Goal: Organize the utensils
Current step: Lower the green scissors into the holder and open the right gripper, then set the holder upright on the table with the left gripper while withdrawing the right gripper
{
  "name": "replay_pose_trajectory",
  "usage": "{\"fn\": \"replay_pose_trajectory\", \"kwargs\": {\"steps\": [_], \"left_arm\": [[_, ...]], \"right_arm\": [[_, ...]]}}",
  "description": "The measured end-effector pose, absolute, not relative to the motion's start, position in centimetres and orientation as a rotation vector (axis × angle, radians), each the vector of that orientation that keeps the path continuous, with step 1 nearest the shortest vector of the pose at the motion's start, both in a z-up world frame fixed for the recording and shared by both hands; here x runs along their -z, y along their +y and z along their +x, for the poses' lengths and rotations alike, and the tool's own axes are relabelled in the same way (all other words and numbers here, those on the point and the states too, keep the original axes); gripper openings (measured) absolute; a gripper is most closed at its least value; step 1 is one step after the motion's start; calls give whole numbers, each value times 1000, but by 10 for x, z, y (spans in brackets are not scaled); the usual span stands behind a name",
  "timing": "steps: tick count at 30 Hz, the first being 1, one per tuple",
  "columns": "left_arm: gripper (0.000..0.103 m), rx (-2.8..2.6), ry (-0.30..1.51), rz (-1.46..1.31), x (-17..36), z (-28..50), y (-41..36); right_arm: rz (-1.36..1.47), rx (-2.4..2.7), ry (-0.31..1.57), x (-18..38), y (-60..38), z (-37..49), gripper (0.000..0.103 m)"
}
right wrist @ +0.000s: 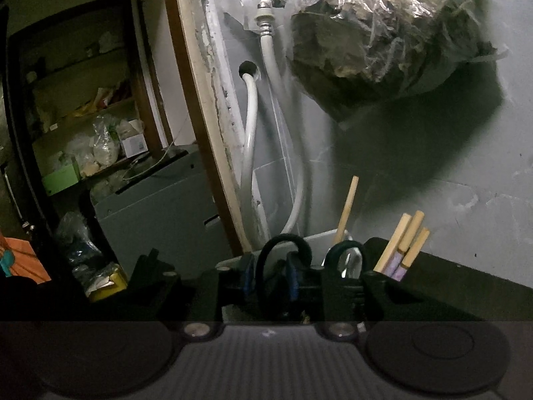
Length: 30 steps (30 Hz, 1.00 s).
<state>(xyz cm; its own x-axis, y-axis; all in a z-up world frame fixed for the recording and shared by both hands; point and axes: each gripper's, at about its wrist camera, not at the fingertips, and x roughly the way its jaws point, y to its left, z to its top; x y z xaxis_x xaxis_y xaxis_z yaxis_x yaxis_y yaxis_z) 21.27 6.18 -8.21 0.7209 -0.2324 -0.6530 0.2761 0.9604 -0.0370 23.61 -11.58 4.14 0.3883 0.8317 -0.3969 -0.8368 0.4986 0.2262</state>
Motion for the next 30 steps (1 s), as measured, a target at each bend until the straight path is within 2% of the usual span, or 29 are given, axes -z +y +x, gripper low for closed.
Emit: {"fn": "replay_pose_trajectory", "kwargs": {"steps": [1, 2, 5, 10, 12, 17, 23, 30], "left_arm": [[76, 281, 712, 64, 82, 213, 63], [76, 281, 712, 64, 83, 212, 63], [76, 278, 710, 61, 83, 210, 64], [77, 272, 708, 60, 85, 209, 63], [77, 270, 706, 61, 85, 209, 62], [78, 251, 708, 67, 85, 209, 58], [80, 214, 716, 72, 85, 209, 48], [99, 166, 718, 41, 84, 201, 40]], "right_arm": [[-10, -1060, 496, -42, -117, 235, 47], [-10, -1057, 492, -43, -120, 233, 60], [15, -1045, 482, -46, -135, 228, 64], [76, -958, 466, -50, -163, 224, 77], [103, -917, 458, -51, -175, 224, 86], [142, -814, 452, -49, -198, 226, 98], [184, -714, 479, -39, -223, 227, 102], [232, -659, 545, -20, -239, 225, 103]]}}
